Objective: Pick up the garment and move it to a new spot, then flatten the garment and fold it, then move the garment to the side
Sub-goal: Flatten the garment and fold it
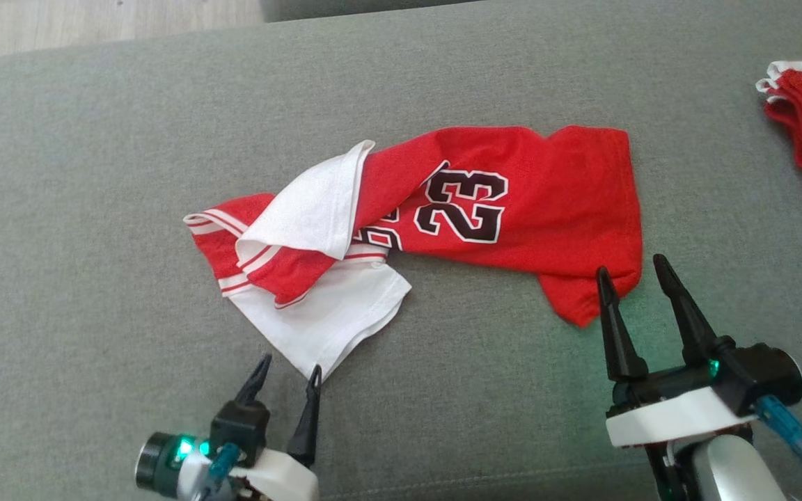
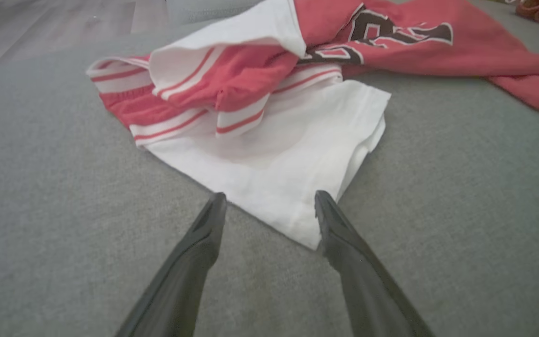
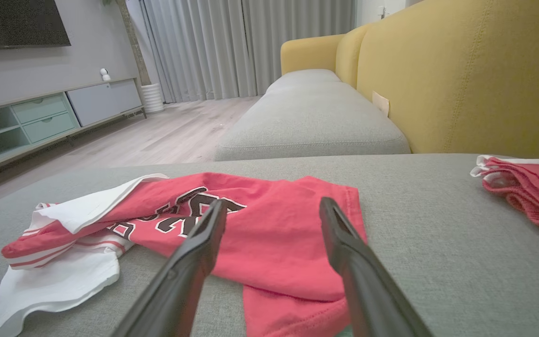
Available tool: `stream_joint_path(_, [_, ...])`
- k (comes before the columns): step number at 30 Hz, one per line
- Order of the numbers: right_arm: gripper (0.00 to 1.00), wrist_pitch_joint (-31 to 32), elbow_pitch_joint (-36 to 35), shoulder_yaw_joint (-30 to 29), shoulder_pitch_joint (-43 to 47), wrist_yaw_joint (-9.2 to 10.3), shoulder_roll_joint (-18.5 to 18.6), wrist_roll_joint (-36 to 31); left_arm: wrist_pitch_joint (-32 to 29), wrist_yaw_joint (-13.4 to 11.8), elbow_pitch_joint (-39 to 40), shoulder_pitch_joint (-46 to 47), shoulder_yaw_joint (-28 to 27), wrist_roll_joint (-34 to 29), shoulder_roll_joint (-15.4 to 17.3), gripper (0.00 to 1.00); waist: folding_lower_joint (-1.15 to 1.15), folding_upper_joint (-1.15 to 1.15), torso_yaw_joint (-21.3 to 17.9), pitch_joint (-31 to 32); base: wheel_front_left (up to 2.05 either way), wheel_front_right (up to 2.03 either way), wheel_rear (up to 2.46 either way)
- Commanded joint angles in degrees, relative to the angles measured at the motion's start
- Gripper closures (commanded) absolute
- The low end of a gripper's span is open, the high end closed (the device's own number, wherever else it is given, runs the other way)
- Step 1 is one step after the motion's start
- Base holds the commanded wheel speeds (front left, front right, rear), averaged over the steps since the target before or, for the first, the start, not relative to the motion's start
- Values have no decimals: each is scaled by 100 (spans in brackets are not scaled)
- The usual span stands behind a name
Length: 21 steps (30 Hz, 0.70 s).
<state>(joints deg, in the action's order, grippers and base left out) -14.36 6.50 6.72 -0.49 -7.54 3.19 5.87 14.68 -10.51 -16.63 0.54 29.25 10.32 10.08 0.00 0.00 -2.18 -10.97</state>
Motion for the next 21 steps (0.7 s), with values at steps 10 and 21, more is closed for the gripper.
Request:
stream_joint_path(10, [0,-63,-173,149,-118,5,80,-11,32,246,-585,415,-22,-136,-238,0,0,0,-31,-32,0,0,0])
stream_joint_path(21, [0,-63,-166,84,-42,5,86,-16,32,271,-966,533,-25,-301,-214,100,0,0,-43,38,0,0,0])
